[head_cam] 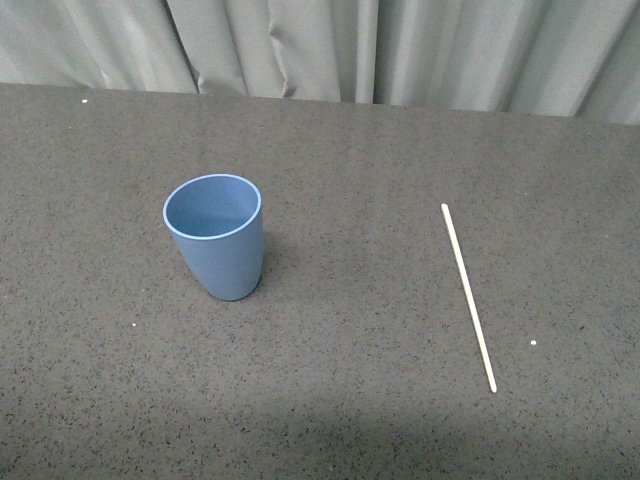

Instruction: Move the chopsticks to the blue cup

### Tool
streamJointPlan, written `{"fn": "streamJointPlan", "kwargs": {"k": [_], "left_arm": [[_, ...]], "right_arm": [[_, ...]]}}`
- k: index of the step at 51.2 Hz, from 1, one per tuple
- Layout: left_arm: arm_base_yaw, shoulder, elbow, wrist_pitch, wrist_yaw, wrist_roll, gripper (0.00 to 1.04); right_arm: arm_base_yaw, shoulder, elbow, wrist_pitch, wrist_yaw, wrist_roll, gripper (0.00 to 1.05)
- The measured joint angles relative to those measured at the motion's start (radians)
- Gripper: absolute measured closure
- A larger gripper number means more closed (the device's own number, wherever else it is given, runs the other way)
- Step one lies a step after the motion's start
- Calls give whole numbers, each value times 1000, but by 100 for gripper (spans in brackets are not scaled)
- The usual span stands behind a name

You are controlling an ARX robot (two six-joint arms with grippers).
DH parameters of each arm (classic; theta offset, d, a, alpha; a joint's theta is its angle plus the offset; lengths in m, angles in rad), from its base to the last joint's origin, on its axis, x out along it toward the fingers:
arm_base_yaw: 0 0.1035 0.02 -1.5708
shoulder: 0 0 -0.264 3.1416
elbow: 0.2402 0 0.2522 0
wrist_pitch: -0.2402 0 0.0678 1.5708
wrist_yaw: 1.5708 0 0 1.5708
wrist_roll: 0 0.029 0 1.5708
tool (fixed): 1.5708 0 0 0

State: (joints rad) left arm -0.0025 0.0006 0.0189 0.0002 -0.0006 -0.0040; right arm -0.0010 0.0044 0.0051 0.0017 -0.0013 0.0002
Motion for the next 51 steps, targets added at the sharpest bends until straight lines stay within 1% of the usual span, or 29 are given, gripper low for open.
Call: {"fn": "streamJointPlan", "kwargs": {"k": [3,4,5,6,7,9,12,14,17,18,23,31,37,42,45,51], "left_arm": [[0,0,0,0,0,0,7],[0,0,0,0,0,0,7],[0,0,0,0,0,0,7],[0,0,0,0,0,0,7],[0,0,0,0,-1,0,7],[0,0,0,0,-2,0,7],[0,0,0,0,-1,0,7],[0,0,0,0,-1,0,7],[0,0,0,0,-1,0,7],[0,0,0,0,-1,0,7],[0,0,0,0,-2,0,7],[0,0,0,0,-1,0,7],[0,0,0,0,-1,0,7],[0,0,0,0,-1,0,7],[0,0,0,0,-1,0,7],[0,0,0,0,-1,0,7]], "right_arm": [[0,0,0,0,1,-1,9],[9,3,0,-1,29,-13,9],[26,17,1,1,103,-58,9],[34,34,2,5,148,-87,9],[39,55,3,10,181,-113,9],[39,113,6,27,202,-150,9],[36,190,13,61,194,-182,9],[33,304,28,119,163,-192,9],[26,451,68,163,119,-184,9],[18,529,98,158,91,-163,9],[30,800,214,163,49,-84,9],[95,1173,391,169,25,-23,9],[124,1372,515,150,18,18,9],[161,1575,638,102,12,63,9],[175,1647,685,77,3,79,9],[223,1831,822,8,22,111,9]]}}
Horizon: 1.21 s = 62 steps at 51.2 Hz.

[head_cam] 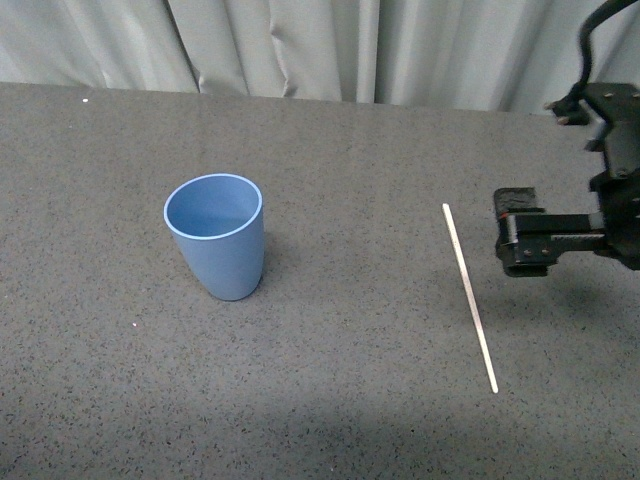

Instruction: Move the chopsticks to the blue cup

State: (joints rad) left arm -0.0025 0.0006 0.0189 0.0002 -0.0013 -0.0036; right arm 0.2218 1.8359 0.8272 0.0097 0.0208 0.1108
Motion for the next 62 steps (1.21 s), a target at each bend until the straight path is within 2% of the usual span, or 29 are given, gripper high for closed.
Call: {"fn": "streamJointPlan", "kwargs": {"k": [14,27,38,57,62], "left_arm": [[0,0,0,0,0,0,7],[0,0,0,0,0,0,7],[0,0,0,0,0,0,7],[0,0,0,0,0,0,7],[0,0,0,0,0,0,7]], "right_arm": [[60,222,201,-122,1,42,9],[68,347,335,-202,-19,90,10],[76,379,378,-233,-19,95,36],[79,388,393,-247,-14,103,103],[76,345,335,-136,-63,149,104]]}}
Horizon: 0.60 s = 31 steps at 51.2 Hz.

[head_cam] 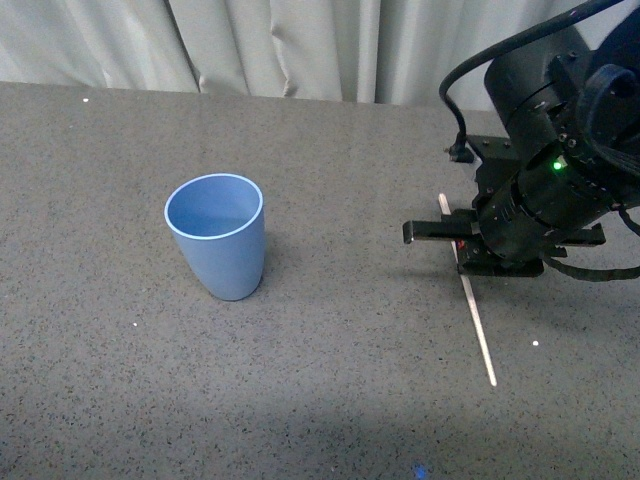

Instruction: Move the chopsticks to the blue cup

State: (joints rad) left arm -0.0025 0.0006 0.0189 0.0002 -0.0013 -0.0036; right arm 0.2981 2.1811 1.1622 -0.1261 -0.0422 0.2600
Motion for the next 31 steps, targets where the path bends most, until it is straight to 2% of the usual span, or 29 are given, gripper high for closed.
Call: {"fn": "streamJointPlan", "kwargs": {"k": [2,8,17,23,31], "left_arm": [[0,0,0,0,-1,0,7],[0,0,0,0,0,0,7],[0,0,0,0,0,0,7],[0,0,0,0,0,0,7],[0,0,0,0,0,0,7]], "right_arm": [[1,-40,-43,88,-33,15,104],[33,-226,-164,395,-51,9,104],[102,-367,-233,706,-119,-32,104],[183,-377,-274,925,-176,-82,104],[254,-322,-267,1051,-227,-133,104]]}}
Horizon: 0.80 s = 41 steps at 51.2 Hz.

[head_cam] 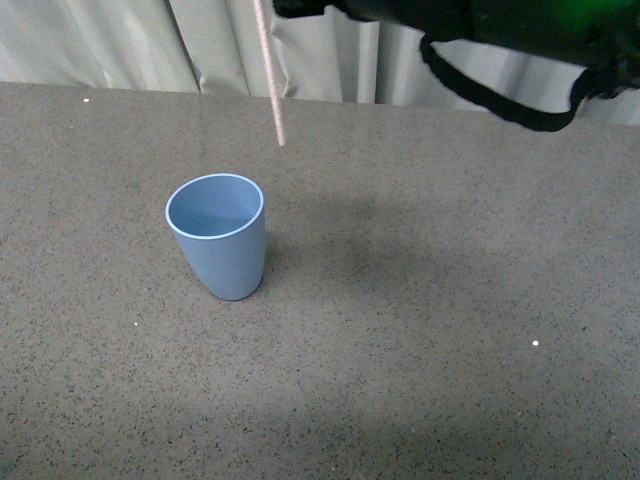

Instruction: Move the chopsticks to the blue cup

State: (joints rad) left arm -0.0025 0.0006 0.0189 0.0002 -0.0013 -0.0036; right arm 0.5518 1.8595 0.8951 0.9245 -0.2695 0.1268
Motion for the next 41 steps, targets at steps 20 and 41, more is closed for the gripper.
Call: {"fn": "streamJointPlan", "kwargs": {"k": [20,41], "left_arm": [[0,0,0,0,0,0,7],[0,0,0,0,0,0,7]], "right_arm": [[50,220,156,6,-33,-63,104],[64,300,182,-30,-41,-70,93]]}}
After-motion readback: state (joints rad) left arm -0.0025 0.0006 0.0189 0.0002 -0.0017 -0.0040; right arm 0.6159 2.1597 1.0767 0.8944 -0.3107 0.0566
